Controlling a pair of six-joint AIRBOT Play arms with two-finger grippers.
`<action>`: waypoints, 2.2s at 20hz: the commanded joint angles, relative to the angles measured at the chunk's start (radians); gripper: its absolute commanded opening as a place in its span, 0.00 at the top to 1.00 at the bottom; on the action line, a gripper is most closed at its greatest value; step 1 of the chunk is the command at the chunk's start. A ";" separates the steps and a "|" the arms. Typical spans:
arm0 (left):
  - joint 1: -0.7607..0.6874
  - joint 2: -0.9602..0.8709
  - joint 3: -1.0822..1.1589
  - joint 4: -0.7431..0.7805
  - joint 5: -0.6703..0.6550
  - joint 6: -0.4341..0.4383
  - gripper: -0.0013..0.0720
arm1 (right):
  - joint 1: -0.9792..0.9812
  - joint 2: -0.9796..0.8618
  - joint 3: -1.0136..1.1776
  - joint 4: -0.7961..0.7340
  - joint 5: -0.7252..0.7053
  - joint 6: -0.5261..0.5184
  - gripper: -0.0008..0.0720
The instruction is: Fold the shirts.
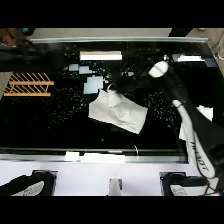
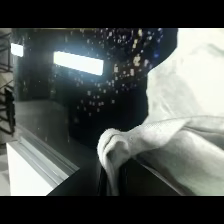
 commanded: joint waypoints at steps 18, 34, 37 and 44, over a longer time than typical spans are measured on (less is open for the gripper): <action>0.069 0.126 -0.056 0.101 -0.062 -0.027 0.93 | -0.514 0.043 -0.437 -0.246 0.273 -0.076 0.09; 0.069 0.125 -0.064 0.103 -0.054 -0.029 0.93 | -0.367 0.000 -0.369 0.080 0.178 -0.203 0.94; 0.069 0.121 -0.064 0.114 -0.049 -0.029 0.93 | -0.472 0.047 -0.121 0.011 0.362 -0.138 0.94; 0.069 0.093 -0.064 0.114 -0.027 -0.019 0.93 | -0.787 0.110 0.358 -0.216 0.579 0.006 0.94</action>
